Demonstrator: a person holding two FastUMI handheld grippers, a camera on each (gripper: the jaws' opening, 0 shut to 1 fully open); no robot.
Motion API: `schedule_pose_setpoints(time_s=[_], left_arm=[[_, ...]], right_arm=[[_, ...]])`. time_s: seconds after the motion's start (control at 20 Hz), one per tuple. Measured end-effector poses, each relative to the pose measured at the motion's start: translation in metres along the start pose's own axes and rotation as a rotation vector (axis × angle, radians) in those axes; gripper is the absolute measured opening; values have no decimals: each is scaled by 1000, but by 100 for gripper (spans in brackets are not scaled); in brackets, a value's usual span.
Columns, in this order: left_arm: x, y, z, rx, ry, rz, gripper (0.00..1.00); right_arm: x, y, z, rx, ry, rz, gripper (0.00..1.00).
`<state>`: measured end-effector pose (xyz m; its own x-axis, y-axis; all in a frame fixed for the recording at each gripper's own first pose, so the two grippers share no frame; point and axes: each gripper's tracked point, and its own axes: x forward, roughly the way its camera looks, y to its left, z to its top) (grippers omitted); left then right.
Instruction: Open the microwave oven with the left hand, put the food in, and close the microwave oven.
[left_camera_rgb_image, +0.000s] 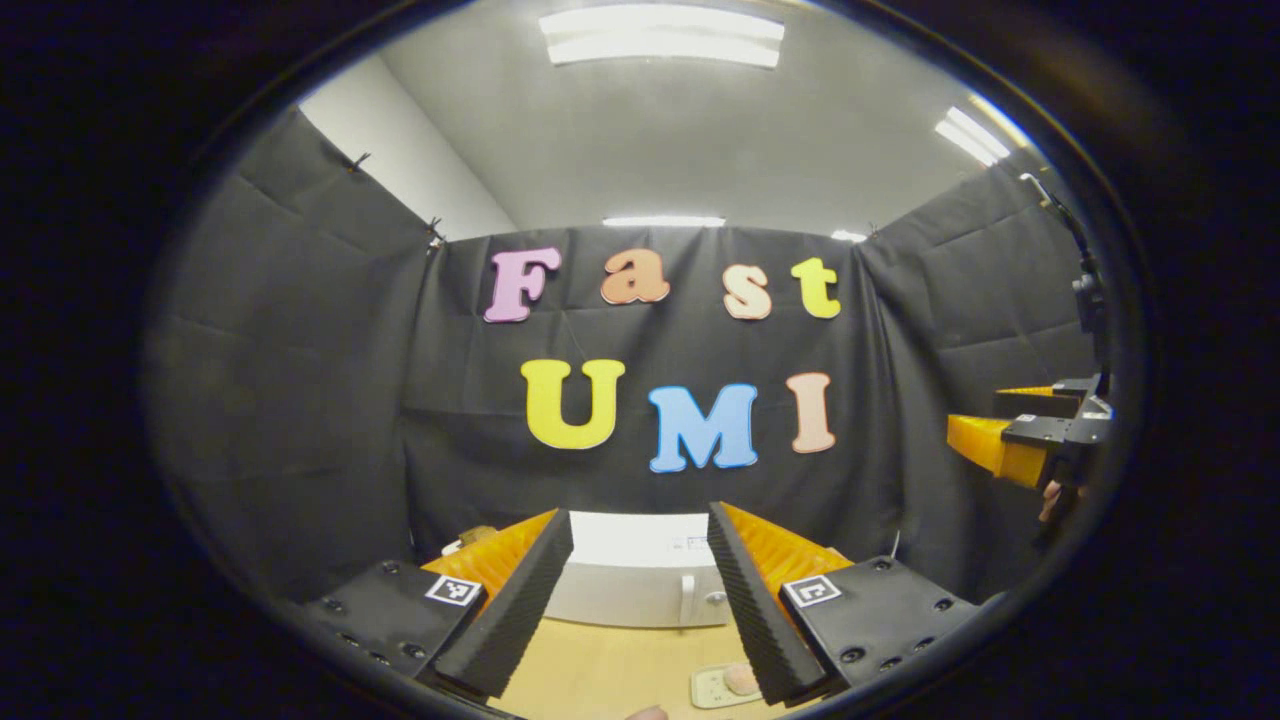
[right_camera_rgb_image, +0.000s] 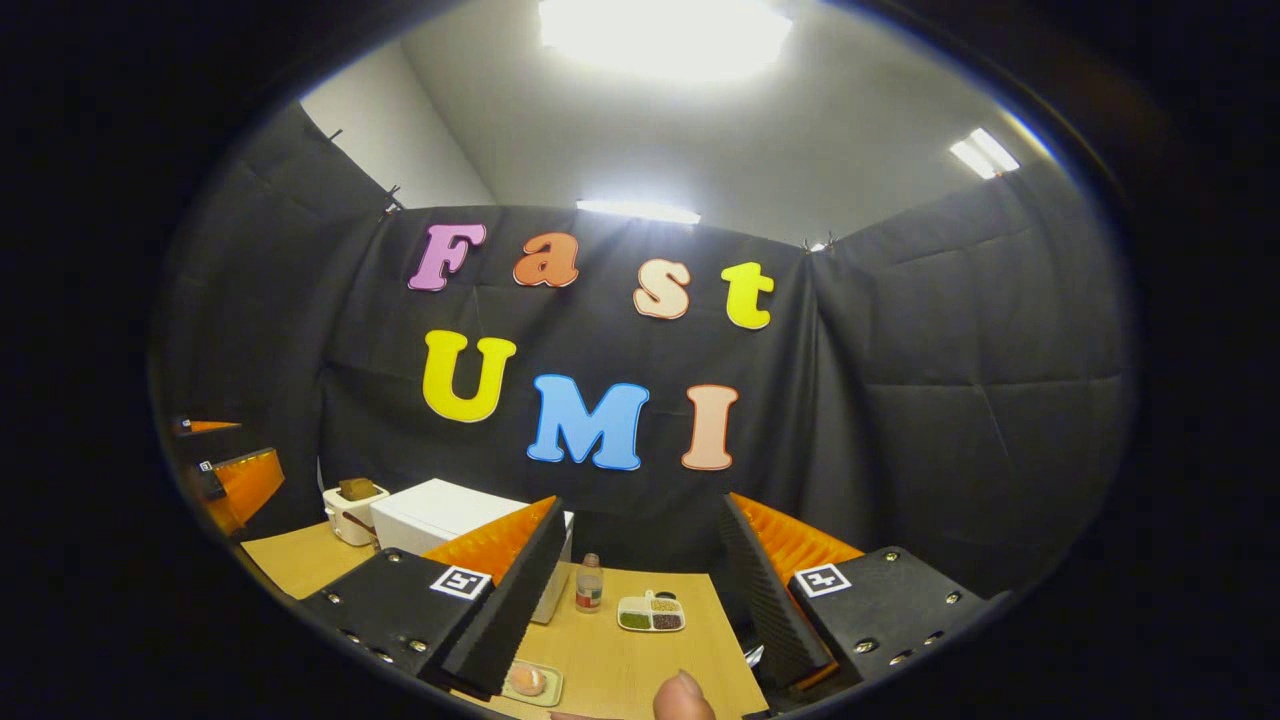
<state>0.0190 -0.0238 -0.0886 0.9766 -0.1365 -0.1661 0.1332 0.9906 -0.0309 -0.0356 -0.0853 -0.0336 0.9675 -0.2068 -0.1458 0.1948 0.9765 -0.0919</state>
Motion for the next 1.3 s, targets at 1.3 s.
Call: schedule_pose_setpoints(time_s=[1.3], left_arm=[[208, -95, -283, 148, 428, -154, 81]], right_arm=[[89, -49, -88, 47, 226, -152, 94]])
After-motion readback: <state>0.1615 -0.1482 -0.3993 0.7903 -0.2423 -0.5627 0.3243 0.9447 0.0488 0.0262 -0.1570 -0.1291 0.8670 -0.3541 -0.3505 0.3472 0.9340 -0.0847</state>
